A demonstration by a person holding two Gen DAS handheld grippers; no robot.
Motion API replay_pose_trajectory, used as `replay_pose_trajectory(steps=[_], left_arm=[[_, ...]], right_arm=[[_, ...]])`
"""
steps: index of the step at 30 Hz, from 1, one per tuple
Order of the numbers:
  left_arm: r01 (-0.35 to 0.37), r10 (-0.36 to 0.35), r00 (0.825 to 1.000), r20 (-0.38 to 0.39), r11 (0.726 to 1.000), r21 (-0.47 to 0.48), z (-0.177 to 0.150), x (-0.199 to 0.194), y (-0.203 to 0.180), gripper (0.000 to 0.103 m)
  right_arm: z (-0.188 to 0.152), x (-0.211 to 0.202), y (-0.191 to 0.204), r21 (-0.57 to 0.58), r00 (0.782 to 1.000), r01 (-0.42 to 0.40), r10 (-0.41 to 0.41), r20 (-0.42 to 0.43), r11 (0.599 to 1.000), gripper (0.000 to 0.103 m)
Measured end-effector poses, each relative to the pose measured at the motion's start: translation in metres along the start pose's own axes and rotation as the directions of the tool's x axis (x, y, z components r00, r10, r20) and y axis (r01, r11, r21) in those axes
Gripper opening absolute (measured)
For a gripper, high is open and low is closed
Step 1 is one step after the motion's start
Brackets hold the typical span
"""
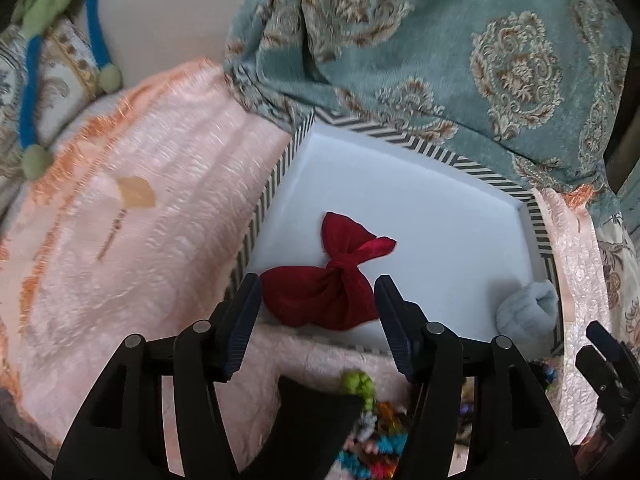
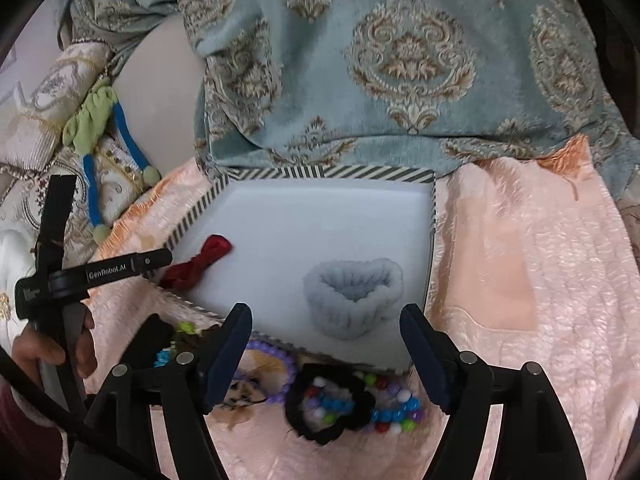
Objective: Organize jewelry
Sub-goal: 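Lower the red bow and grey scrunchie into the white tray and open both tools, then grasp the black scrunchie with the right tool and lift it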
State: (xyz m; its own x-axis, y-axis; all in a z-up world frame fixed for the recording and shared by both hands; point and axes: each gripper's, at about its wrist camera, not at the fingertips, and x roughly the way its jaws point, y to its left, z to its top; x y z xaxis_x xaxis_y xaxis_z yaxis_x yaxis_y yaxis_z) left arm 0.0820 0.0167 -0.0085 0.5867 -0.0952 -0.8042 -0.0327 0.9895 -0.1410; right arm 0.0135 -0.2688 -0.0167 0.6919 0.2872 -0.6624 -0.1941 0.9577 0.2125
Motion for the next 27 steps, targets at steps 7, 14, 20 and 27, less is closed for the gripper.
replay_pose_trajectory(steps=[7, 14, 20, 27], left_arm=[[-0.037, 0.034, 0.997, 0.076, 0.998, 0.044, -0.025, -0.044, -0.010, 0.059], [-0.067, 0.059, 0.990, 0.131, 0.996, 0.064, -0.050, -0.078, -0.018, 0.059], [-0.058, 0.046, 0.988, 0.150, 0.995, 0.078, -0.065, -0.096, -0.024, 0.059], [-0.007, -0.001, 0.991, 0.133, 0.998, 0.060, -0.073, -0.107, -0.019, 0.059]], right_arm=[[-0.006, -0.033, 0.024, -0.020, 0.999, 0.030, -0.029, 0.045, 0.999, 0.080], [-0.016, -0.057, 0.038, -0.042, 0.996, 0.057, -0.054, 0.073, 0.997, 0.082], [-0.022, -0.071, 0.042, -0.050, 0.993, 0.077, -0.073, 0.090, 0.996, 0.083], [-0.029, -0.086, 0.035, -0.032, 0.991, 0.087, -0.083, 0.100, 0.996, 0.083]])
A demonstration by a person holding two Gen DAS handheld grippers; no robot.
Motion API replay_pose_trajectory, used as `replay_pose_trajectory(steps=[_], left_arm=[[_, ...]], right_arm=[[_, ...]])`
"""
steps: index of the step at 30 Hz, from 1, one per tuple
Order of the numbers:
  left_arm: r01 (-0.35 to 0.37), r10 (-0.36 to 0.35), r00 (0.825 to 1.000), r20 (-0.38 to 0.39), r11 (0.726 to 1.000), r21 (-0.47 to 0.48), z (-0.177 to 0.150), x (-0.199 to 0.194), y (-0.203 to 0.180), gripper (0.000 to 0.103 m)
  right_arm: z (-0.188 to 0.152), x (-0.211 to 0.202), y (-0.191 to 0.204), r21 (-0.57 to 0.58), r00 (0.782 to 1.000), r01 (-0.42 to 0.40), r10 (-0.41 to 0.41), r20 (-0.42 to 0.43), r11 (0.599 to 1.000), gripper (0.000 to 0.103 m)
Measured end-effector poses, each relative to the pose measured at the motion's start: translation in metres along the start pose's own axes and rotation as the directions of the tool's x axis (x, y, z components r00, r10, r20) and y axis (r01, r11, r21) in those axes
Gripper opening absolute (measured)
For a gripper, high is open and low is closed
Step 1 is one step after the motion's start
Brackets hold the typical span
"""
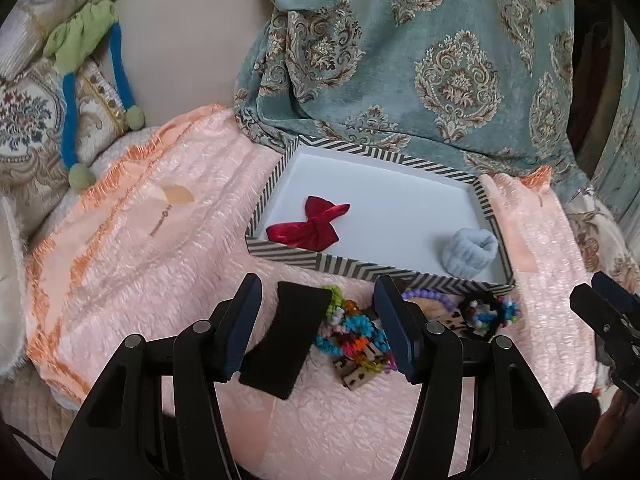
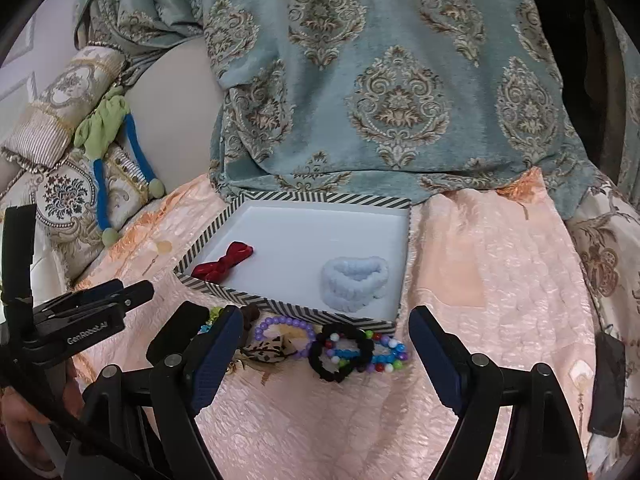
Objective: Organize jewelry
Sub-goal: 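Grasp the black scrunchie with the right tool and lift it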
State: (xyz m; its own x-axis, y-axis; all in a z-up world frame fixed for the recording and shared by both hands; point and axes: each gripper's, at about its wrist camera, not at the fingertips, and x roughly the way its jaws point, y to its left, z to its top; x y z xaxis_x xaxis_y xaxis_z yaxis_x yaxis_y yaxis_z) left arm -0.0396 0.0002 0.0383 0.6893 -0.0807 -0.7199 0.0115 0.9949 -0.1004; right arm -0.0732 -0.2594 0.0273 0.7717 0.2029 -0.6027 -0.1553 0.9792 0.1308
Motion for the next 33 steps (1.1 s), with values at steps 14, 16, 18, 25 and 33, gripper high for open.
replay_pose_trajectory(steps=[14, 16, 18, 25, 33], left_arm=[[0.044, -0.045, 0.999, -0.018, 0.998, -0.054, -0.006, -0.012, 0.015, 0.059], [0.053, -0.055, 0.998, -0.025, 0.998, -0.044, -0.008, -0.012, 0.015, 0.059], [0.066, -0.066, 0.997, -0.038, 0.998, -0.015, -0.012, -0.009, 0.012, 0.059], [0.118, -0.102, 0.986, -0.134, 0.987, 0.110, -0.037, 0.017, -0.005, 0.059], [0.151, -0.131, 0.971, -0.200, 0.985, 0.088, -0.042, 0.051, -0.006, 0.059]], right_arm=[[-0.005, -0.014, -0.013, 0.026, 1.000, 0.006, -0.007, 0.008, 1.000, 0.084], [-0.005, -0.014, -0.014, 0.026, 1.000, 0.007, -0.007, 0.008, 1.000, 0.084], [-0.007, -0.014, -0.017, 0.021, 1.000, 0.008, -0.008, 0.001, 1.000, 0.084], [-0.024, 0.003, -0.041, 0.023, 0.997, 0.024, -0.022, -0.068, 0.999, 0.074], [-0.044, 0.045, -0.047, 0.053, 0.984, -0.045, 0.053, -0.168, 0.998, 0.059]])
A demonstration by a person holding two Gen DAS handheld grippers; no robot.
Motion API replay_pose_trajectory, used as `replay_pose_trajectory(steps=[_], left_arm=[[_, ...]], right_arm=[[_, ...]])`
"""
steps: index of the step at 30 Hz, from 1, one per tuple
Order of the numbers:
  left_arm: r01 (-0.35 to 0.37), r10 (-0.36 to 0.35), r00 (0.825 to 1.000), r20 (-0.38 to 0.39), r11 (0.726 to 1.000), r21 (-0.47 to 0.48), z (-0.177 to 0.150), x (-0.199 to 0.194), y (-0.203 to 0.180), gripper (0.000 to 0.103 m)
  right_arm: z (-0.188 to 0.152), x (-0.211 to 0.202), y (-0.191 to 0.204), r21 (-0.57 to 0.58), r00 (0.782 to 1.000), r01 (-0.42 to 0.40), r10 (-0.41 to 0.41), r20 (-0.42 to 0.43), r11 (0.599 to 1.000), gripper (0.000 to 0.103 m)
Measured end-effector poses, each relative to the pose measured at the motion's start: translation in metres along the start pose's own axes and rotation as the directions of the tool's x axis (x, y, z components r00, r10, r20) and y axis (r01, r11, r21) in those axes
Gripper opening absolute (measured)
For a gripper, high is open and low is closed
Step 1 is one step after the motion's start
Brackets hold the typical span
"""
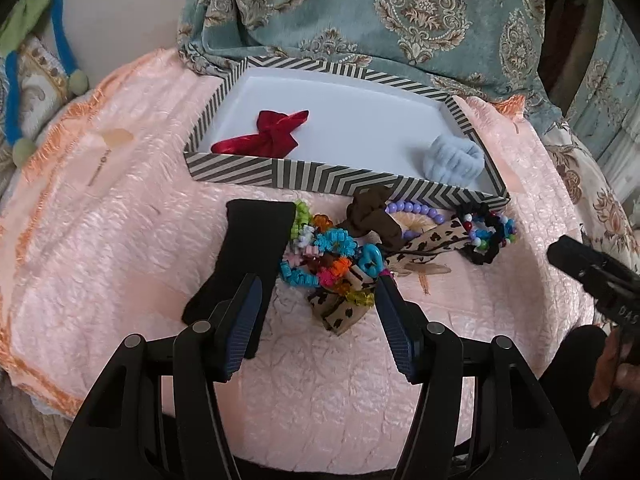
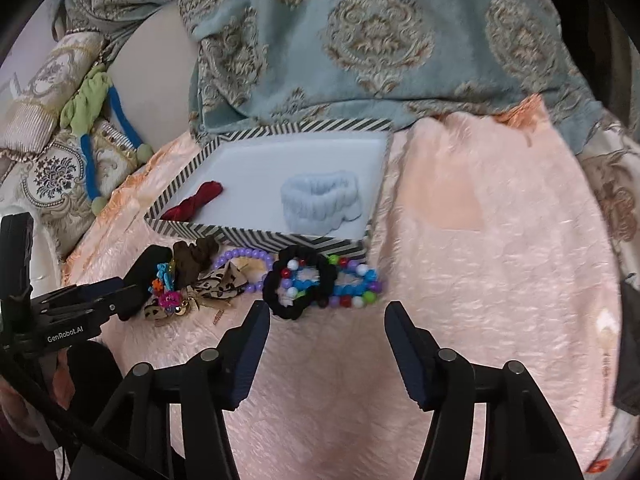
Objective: Organize jewelry
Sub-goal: 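Grasp the black scrunchie with the right tool and lift it, then grasp the colourful hair ties with the left tool while the right tool holds the black scrunchie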
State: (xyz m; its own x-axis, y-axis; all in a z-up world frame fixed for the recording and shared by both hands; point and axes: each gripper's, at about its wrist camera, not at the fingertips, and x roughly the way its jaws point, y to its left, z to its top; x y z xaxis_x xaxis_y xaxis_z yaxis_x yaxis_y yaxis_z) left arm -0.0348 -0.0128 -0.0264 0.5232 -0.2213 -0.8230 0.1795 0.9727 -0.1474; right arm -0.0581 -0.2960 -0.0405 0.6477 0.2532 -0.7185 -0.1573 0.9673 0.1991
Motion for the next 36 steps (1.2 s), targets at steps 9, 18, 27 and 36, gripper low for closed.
replay_pose_trajectory(steps=[9, 18, 27, 36], left_arm=[[0.047, -0.047, 0.998, -0.031, 0.999, -0.010, 0.010, 0.029, 0.004, 0.058], [0.083, -0.085, 0.995, -0.055, 0.996, -0.025, 0.015, 0.039, 0.005, 0.014], [0.155, -0.154, 0.988, 0.022, 0.986, -0.059, 0.026, -0.007, 0.013, 0.006], [0.177, -0.170, 0.981, 0.090, 0.982, -0.066, 0.038, -0.044, 0.014, 0.006]], right_arm=[[0.014, 0.050, 0.007, -0.034, 0.999, 0.002, -0.004, -0.036, 0.999, 0.043], [0.012, 0.056, 0.006, -0.058, 0.999, -0.021, 0.019, -0.045, 0.998, 0.012], [0.019, 0.013, 0.008, -0.027, 0.995, -0.099, 0.099, 0.032, 0.995, 0.011], [0.033, -0.033, 0.013, -0.032, 0.984, -0.132, 0.135, 0.120, 0.991, 0.011]])
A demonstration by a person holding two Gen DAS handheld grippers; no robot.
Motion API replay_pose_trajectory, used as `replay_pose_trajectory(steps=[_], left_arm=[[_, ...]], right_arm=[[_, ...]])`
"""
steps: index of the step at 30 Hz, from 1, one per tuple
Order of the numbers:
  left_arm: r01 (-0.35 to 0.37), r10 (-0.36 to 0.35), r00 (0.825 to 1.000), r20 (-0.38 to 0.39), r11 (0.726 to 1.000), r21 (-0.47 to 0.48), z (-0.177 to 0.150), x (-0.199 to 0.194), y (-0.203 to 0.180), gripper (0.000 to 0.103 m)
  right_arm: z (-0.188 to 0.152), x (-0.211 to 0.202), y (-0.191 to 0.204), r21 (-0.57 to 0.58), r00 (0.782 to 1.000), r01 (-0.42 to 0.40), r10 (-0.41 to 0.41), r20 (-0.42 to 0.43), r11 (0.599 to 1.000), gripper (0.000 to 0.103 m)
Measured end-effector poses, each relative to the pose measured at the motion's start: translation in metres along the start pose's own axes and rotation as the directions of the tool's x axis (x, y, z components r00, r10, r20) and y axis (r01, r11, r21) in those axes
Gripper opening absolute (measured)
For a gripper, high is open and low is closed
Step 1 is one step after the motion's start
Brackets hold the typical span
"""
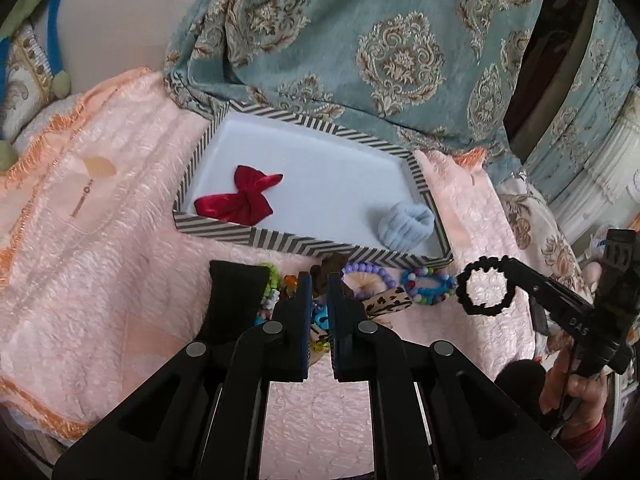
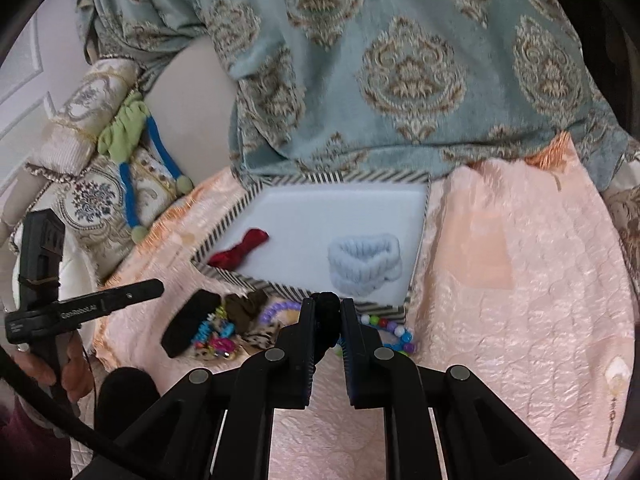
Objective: Organize jewelry
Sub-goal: 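Grasp the colourful hair ties with the left tool while the right tool holds the black scrunchie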
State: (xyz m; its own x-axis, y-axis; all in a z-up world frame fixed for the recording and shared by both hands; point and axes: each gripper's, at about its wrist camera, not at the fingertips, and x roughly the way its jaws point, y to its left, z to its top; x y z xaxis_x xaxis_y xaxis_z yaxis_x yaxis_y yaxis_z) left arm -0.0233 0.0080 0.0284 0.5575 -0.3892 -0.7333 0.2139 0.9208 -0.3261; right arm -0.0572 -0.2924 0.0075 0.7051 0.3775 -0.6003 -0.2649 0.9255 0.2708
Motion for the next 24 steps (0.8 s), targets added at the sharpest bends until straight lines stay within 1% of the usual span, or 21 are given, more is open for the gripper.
replay_pose_trajectory(steps=[3, 4, 5, 6, 7, 8, 11, 12, 13, 14, 15, 17, 18, 20, 24], left_arm=[[-0.016, 0.016, 1.000, -0.026, 1.000, -0.012, -0.004, 0.003, 0.001, 0.008], [-0.018, 0.017, 0.999, -0.039, 1.000, -0.017, -0.006, 0.007, 0.002, 0.011], [-0.025, 0.025, 0.998, -0.058, 1.000, -0.015, -0.009, 0.012, 0.002, 0.021], [-0.050, 0.049, 0.995, -0.085, 0.999, -0.003, -0.014, 0.022, 0.001, 0.027], [-0.065, 0.065, 0.993, -0.099, 0.998, 0.006, -0.017, 0.027, 0.001, 0.036], [-0.085, 0.087, 0.990, -0.114, 0.996, 0.021, -0.021, 0.035, 0.000, 0.037], [-0.156, 0.161, 0.974, -0.160, 0.987, 0.048, -0.030, 0.061, 0.001, 0.037], [-0.169, 0.175, 0.970, -0.171, 0.984, 0.050, -0.033, 0.070, 0.003, 0.036], [-0.171, 0.177, 0.967, -0.182, 0.984, 0.050, -0.034, 0.075, 0.005, 0.033], [-0.163, 0.168, 0.968, -0.188, 0.986, 0.043, -0.036, 0.080, 0.006, 0.021], [-0.153, 0.156, 0.969, -0.189, 0.988, 0.032, -0.036, 0.083, 0.008, 0.015], [-0.140, 0.138, 0.973, -0.187, 0.990, 0.000, -0.034, 0.083, 0.012, 0.008], [-0.131, 0.125, 0.976, -0.178, 0.991, -0.018, -0.033, 0.080, 0.015, 0.008], [-0.122, 0.117, 0.980, -0.158, 0.992, -0.022, -0.030, 0.072, 0.016, 0.008], [-0.057, 0.050, 0.991, -0.123, 0.997, -0.050, -0.018, 0.044, 0.018, 0.008]], right_arm=[[0.002, -0.005, 0.002, -0.007, 1.000, 0.004, -0.004, 0.010, 1.000, 0.011], [0.002, -0.005, 0.003, -0.007, 1.000, 0.004, -0.004, 0.009, 1.000, 0.011], [0.002, -0.005, 0.003, -0.005, 1.000, 0.002, -0.001, 0.006, 1.000, 0.011], [0.002, -0.005, 0.003, -0.004, 1.000, 0.000, 0.000, 0.000, 1.000, 0.011], [0.001, -0.004, 0.003, -0.003, 1.000, -0.002, 0.002, -0.005, 1.000, 0.011], [0.000, -0.002, 0.004, -0.005, 1.000, -0.003, 0.003, -0.012, 1.000, 0.011], [-0.004, 0.002, 0.005, -0.007, 0.999, -0.006, 0.006, -0.031, 1.000, 0.011], [-0.006, 0.005, 0.005, -0.007, 0.999, -0.005, 0.005, -0.038, 1.000, 0.011], [-0.007, 0.006, 0.005, -0.006, 0.999, -0.005, 0.005, -0.041, 1.000, 0.011], [-0.008, 0.007, 0.004, -0.006, 0.999, -0.005, 0.004, -0.044, 1.000, 0.011], [-0.008, 0.008, 0.003, -0.005, 0.999, -0.004, 0.004, -0.046, 1.000, 0.011], [-0.009, 0.009, 0.001, -0.001, 0.999, -0.001, 0.001, -0.049, 1.000, 0.011], [-0.010, 0.009, -0.001, 0.001, 0.999, 0.000, 0.000, -0.050, 1.000, 0.011], [-0.010, 0.009, -0.002, 0.004, 0.999, -0.001, 0.001, -0.048, 1.000, 0.011], [-0.007, 0.005, -0.002, 0.012, 0.999, -0.013, 0.013, -0.033, 1.000, 0.011]])
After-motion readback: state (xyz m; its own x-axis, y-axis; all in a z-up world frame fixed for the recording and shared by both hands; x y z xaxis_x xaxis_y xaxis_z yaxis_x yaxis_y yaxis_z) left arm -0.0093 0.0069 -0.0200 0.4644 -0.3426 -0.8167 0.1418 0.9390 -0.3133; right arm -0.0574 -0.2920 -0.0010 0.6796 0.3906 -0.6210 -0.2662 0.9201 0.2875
